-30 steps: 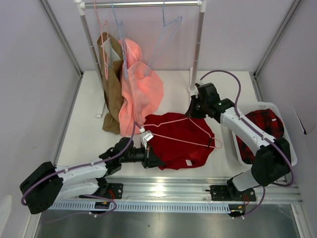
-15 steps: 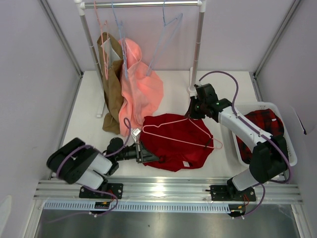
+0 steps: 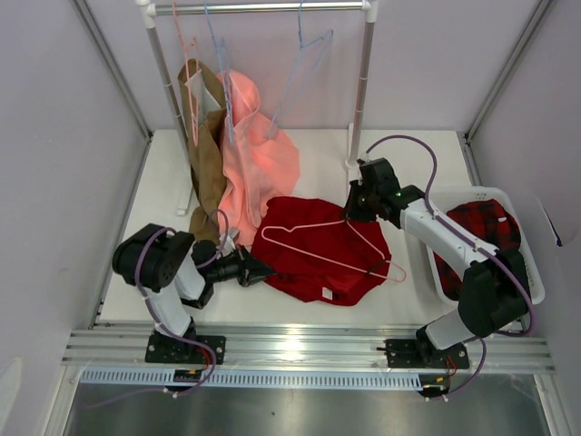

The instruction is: Place the skirt on the hanger

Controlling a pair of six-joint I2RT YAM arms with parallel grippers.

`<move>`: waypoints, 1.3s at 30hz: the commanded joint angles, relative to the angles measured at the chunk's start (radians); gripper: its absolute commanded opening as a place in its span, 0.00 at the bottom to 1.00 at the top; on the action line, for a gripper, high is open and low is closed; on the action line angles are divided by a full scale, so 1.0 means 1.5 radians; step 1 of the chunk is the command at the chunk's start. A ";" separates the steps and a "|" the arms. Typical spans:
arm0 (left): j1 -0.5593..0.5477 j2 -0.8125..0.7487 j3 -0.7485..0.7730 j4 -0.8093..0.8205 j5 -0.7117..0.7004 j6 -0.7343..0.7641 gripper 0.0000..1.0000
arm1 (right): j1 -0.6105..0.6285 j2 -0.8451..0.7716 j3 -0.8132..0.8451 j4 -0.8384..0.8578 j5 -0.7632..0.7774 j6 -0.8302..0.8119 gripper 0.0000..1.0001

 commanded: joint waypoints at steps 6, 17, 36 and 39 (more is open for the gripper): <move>0.016 0.089 0.046 0.310 -0.021 -0.044 0.00 | 0.001 -0.044 0.007 0.015 0.020 0.001 0.00; -0.012 -0.006 0.058 0.308 0.010 -0.052 0.00 | 0.050 -0.058 -0.001 -0.004 0.083 0.034 0.00; -0.026 -0.013 0.010 0.292 0.010 -0.007 0.26 | 0.058 0.022 -0.003 0.032 0.140 0.062 0.00; -0.026 -0.049 0.006 0.244 0.005 0.016 0.34 | 0.055 0.031 0.007 0.030 0.142 0.060 0.00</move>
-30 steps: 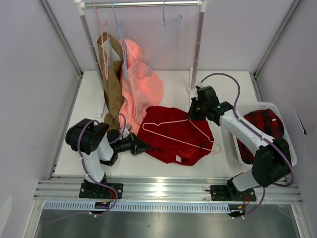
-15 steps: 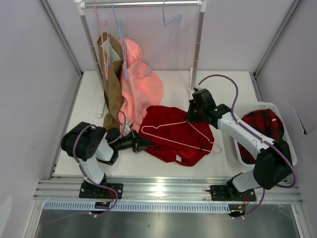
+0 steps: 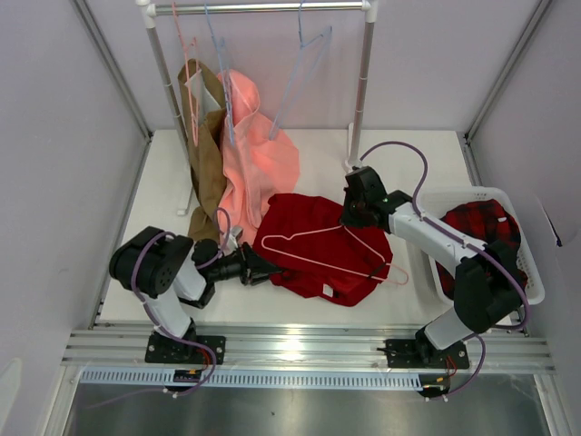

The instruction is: Place the skirt on the hanger

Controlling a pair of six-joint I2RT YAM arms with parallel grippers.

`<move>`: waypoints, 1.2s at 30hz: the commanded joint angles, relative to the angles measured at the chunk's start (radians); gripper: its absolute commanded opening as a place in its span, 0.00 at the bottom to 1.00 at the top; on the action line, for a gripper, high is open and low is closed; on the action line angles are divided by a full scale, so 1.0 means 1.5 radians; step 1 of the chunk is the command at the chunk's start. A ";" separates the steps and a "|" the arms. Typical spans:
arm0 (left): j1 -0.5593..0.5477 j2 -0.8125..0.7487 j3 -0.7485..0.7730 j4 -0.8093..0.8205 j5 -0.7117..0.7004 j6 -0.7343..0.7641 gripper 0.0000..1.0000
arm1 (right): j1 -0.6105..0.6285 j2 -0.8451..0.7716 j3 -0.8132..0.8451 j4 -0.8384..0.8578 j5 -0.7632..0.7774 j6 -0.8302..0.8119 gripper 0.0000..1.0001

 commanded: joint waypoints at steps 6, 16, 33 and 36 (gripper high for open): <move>-0.010 -0.283 0.047 -0.207 -0.055 0.216 0.41 | -0.001 0.014 0.029 0.014 0.027 -0.002 0.00; -0.056 -0.532 0.222 -0.882 -0.351 0.489 0.48 | -0.003 0.020 0.030 0.022 0.021 0.000 0.00; -0.388 -0.687 0.274 -1.089 -0.602 0.459 0.43 | -0.008 0.022 0.031 0.022 0.011 -0.004 0.00; -0.468 -0.661 0.280 -1.091 -0.649 0.443 0.42 | -0.008 0.023 0.031 0.022 0.010 -0.005 0.00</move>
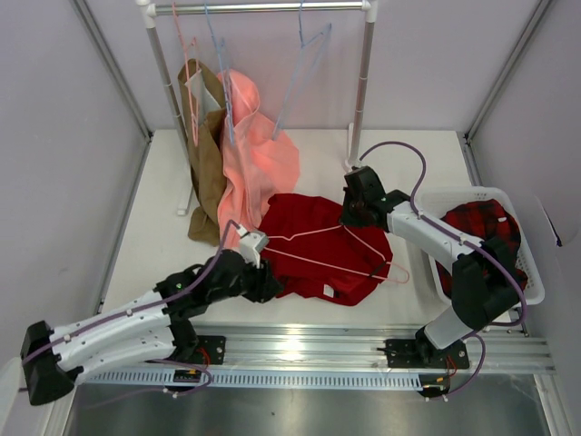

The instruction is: Place the skirt on the hanger

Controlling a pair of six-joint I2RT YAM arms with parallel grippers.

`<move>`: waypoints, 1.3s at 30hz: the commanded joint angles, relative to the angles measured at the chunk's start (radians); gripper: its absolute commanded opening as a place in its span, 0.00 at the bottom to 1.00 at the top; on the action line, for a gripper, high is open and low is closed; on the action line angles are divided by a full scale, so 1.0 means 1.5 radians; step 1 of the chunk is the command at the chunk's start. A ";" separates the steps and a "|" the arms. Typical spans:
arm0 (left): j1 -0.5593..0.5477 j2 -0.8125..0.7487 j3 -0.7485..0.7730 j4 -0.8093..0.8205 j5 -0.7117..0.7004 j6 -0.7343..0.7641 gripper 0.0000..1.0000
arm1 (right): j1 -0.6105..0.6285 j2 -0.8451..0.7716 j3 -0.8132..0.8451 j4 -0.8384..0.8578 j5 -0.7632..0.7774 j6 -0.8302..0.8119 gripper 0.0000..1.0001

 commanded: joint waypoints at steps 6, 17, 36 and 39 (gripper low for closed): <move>-0.127 0.115 0.044 0.008 -0.135 -0.045 0.41 | -0.003 0.007 0.027 0.014 0.003 -0.003 0.00; -0.128 0.258 0.097 0.039 -0.226 -0.022 0.46 | -0.005 0.003 0.025 0.014 0.000 -0.008 0.00; -0.105 0.318 0.110 0.069 -0.239 -0.043 0.31 | -0.009 -0.003 0.025 0.014 -0.008 -0.014 0.00; -0.096 0.322 0.111 0.068 -0.254 -0.050 0.30 | -0.010 -0.003 0.025 0.013 -0.009 -0.015 0.00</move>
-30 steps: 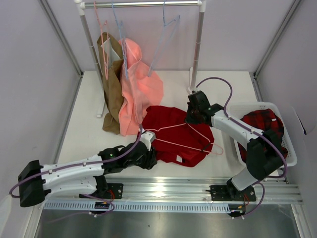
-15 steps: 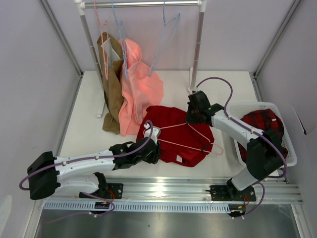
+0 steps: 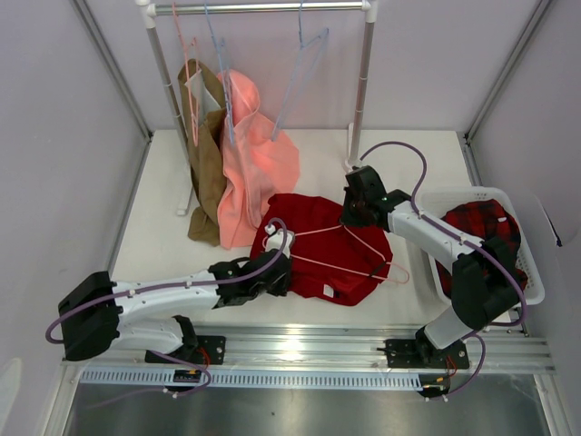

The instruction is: Place the skirt on the hanger

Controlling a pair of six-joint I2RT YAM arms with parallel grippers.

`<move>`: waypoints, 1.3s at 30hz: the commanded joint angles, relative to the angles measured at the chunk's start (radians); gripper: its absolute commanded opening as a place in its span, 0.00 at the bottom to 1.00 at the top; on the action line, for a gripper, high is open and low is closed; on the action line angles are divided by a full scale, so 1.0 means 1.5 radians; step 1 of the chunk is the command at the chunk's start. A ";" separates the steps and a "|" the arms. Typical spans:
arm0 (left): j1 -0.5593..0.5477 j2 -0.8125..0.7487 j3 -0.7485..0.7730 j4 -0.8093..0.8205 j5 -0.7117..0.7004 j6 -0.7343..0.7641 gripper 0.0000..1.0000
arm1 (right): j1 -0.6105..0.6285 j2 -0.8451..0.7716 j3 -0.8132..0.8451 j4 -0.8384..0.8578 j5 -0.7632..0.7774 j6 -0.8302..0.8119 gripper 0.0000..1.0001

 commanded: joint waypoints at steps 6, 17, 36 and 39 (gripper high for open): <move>0.025 0.024 0.030 0.047 -0.030 -0.013 0.30 | -0.006 -0.005 0.023 0.011 0.001 -0.015 0.00; 0.026 0.057 0.034 0.055 -0.079 -0.036 0.34 | -0.011 -0.005 0.023 0.010 -0.003 -0.021 0.00; 0.026 0.105 0.039 0.077 -0.114 -0.026 0.15 | -0.017 -0.011 0.011 0.013 -0.005 -0.025 0.00; 0.028 0.091 0.044 0.068 -0.124 -0.014 0.07 | -0.018 -0.014 0.012 0.011 -0.005 -0.024 0.00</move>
